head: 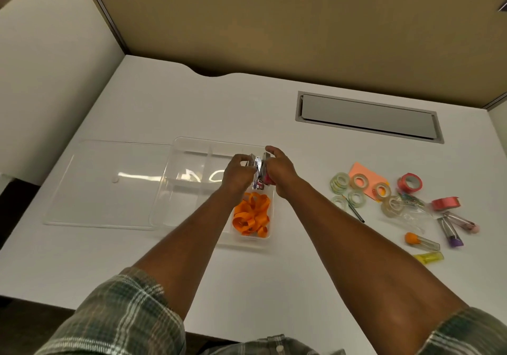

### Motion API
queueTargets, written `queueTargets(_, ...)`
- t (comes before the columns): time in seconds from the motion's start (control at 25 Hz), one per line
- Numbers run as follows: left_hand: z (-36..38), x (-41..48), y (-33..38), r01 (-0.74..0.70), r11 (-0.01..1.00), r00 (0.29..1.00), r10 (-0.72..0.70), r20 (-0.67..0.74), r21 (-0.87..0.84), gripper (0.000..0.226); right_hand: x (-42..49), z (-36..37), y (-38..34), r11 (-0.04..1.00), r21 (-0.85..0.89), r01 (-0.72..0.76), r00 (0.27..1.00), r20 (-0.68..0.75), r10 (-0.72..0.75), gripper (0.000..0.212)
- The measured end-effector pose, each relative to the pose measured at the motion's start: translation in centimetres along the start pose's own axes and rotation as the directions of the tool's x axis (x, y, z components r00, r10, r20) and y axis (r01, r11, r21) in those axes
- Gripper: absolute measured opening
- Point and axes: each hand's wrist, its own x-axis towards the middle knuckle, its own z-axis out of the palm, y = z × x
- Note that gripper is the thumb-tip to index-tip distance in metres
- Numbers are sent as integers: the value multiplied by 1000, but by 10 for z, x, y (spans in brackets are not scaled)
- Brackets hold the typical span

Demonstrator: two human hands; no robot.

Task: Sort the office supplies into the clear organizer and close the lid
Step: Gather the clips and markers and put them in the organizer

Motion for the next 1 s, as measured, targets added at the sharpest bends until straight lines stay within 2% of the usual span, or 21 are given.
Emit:
queueTargets(0.16,7,-4,-5,-63,997,998,63,4,42,36,4,6,2,998,-50,31,1000,-5,-31,50)
queueTargets(0.28,13,-10,-9,-130,972,991,130,10,194,38,4,5,6,993,-94,67,997,-15,-69,50)
queueTargets(0.44,14,-15,-10,-178,950,983,182,9,254,40,4,1,10,987,-129,93,996,0,-94,48)
queueTargets(0.72,19,-25,-3,-229,944,967,249,-57,237,36,-10,-15,21,987,-87,134,990,-25,-137,30)
queueTargets(0.88,40,-42,6,-291,934,948,310,-67,205,26,-22,-48,32,977,-114,180,982,-40,-185,25)
queueTargets(1.0,64,-57,10,-328,925,939,341,-41,192,22,-27,-85,42,979,-73,193,977,-74,-198,22)
